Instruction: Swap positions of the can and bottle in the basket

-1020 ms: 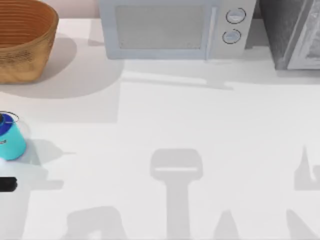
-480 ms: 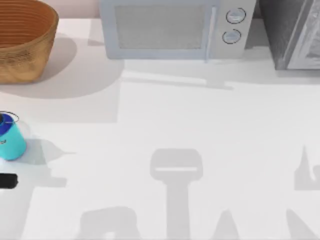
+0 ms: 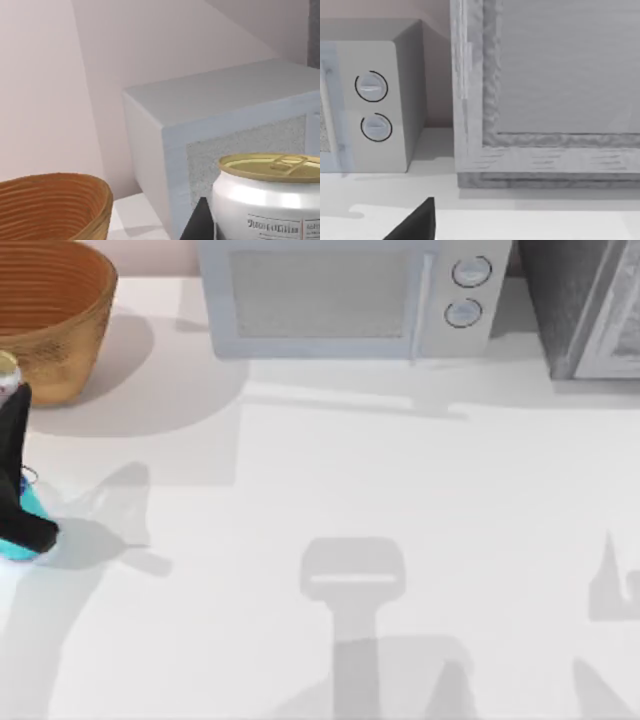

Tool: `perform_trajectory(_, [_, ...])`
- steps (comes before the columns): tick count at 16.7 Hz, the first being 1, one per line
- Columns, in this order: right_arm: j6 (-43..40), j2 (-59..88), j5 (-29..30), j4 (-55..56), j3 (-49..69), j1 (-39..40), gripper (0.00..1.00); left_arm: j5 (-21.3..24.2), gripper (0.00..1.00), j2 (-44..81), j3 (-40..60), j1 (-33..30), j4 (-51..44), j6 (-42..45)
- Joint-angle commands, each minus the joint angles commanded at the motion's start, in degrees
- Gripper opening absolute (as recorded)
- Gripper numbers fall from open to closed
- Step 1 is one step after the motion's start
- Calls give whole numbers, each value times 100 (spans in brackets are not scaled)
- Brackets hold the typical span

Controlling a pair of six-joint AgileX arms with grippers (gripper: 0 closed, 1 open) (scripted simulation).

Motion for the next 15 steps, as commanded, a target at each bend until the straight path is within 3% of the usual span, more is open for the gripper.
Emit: perform_trajectory(15, [0, 0, 0, 0, 0, 0, 100, 2543, 0, 4387, 2522, -646, 2049, 426])
